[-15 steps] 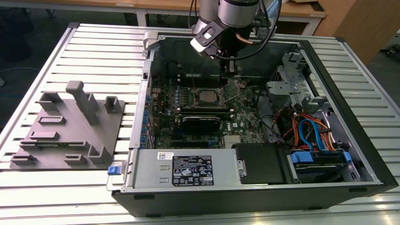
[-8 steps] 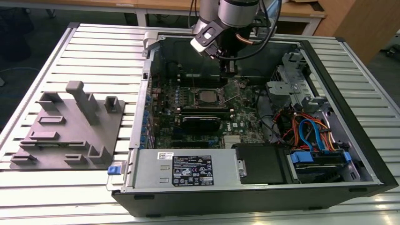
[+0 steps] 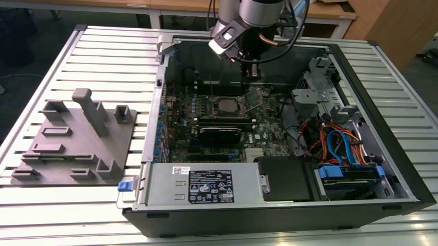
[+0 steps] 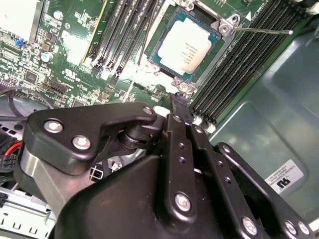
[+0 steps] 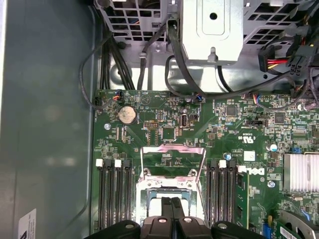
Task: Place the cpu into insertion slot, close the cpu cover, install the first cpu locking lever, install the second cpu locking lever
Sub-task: 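Close the cpu cover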
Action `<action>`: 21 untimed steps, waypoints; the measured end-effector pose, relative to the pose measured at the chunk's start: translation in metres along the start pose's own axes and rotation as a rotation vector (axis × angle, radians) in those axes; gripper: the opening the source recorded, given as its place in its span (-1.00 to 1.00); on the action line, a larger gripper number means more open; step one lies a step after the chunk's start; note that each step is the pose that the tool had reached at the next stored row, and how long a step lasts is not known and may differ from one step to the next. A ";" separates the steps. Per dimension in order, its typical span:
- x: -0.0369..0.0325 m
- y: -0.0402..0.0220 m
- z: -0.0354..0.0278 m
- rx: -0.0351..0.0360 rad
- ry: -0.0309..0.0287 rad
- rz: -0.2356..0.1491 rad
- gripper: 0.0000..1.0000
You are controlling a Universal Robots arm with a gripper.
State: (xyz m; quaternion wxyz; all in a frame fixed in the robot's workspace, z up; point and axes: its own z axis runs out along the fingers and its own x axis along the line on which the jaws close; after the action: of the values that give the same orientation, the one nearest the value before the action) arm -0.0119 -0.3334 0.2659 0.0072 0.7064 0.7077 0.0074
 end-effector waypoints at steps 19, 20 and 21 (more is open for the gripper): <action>0.0000 0.0044 -0.0005 0.0000 0.0000 0.000 -0.80; 0.0000 0.0047 -0.0005 0.0000 0.0000 0.000 -0.80; 0.0000 0.0049 -0.0005 0.0000 0.0000 0.000 -0.80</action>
State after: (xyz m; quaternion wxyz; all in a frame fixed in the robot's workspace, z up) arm -0.0070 -0.3334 0.2665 0.0072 0.7064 0.7077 0.0074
